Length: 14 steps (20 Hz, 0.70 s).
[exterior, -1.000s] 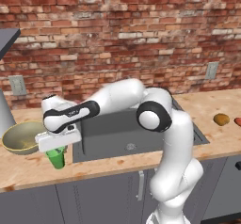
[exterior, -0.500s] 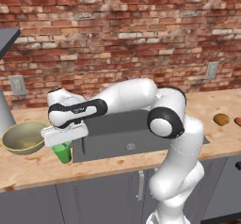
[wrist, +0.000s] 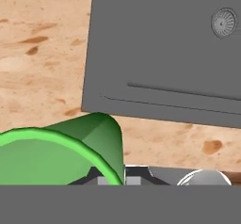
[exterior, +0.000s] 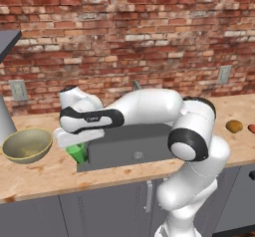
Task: Remove the potato and sweet potato from the sink. Then move the bowl and cup from the counter to the sink for washing.
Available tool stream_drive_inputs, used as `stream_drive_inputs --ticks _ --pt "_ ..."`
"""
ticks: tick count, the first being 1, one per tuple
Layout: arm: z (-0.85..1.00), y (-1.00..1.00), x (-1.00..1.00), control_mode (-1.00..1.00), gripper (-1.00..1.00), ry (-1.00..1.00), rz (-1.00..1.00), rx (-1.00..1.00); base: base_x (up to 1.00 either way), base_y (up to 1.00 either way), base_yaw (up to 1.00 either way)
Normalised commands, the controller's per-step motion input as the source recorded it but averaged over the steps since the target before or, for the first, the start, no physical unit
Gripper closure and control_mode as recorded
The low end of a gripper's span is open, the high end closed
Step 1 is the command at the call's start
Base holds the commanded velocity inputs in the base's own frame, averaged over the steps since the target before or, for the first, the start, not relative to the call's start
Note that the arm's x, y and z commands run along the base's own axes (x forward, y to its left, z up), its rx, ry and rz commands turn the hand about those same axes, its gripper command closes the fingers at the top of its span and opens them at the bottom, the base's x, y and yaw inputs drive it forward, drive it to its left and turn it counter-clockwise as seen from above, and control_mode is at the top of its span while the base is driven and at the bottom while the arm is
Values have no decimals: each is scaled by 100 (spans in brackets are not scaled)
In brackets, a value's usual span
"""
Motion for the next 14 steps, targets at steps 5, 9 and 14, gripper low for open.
stream_drive_inputs --ticks 5,9,14 --pt "19 -41 1 -100 100 -2 -6 -2 0 0 0" --pt "18 -41 1 -100 100 0 -4 0 0 0 0" --pt "17 -38 4 -100 100 0 -4 0 0 0 0"
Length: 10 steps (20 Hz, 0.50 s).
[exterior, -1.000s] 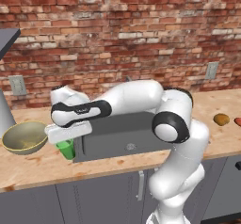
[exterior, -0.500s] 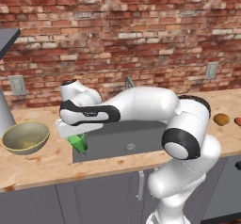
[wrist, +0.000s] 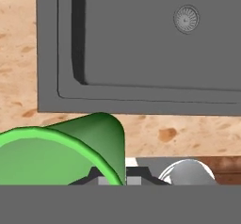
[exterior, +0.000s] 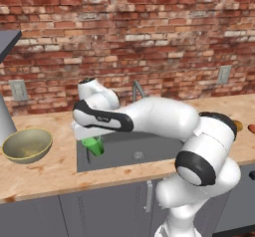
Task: Remove the potato and sweet potato from the sink. Then move the bowl and cup from the counter to the sink for washing.
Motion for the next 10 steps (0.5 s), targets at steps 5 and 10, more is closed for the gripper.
stream_drive_inputs --ticks 5,10 --pt "15 -34 11 -100 100 0 -3 0 0 0 0" --pt "11 -31 18 -100 100 0 -1 2 0 0 0"
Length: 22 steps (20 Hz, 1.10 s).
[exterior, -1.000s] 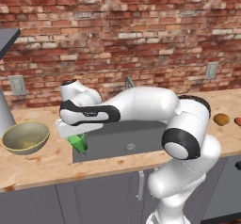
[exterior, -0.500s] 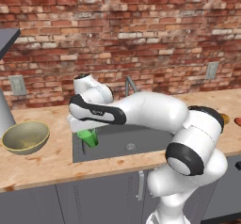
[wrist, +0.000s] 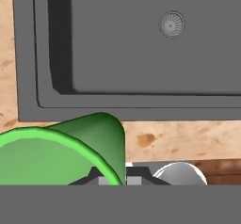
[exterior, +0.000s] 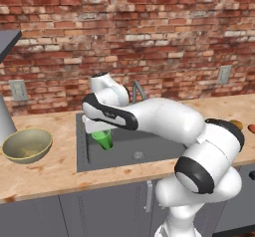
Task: Remove the potato and sweet potato from the sink. Then move the bowl and cup from the counter to the sink for washing.
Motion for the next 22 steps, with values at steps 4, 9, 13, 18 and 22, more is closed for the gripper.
stream_drive_inputs --ticks 4,9,13,18,22 --pt "9 -29 21 -100 100 0 0 4 0 0 0" --pt "5 -24 24 -100 100 0 0 8 0 0 0" --pt "0 -18 25 -100 100 0 0 9 0 0 0" --pt "-2 -14 23 -100 100 -1 0 7 0 0 0" --pt "-6 -8 24 -100 100 -1 0 8 0 0 0"
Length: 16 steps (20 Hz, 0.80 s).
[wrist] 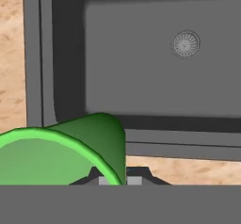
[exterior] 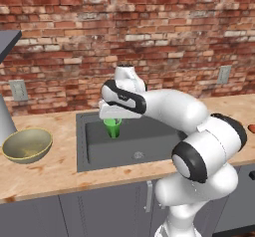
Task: Remove the potato and sweet potato from the sink. Then move the bowl and cup from the counter to the sink for washing.
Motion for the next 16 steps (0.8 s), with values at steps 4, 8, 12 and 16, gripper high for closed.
stream_drive_inputs --ticks 4,8,12,16 --pt "-11 -3 25 -100 100 0 0 8 0 0 0" --pt "-14 0 24 -100 100 0 0 7 0 0 0" --pt "-19 0 22 -100 100 0 0 4 0 0 0" --pt "-20 0 21 -100 100 0 0 1 0 0 0"
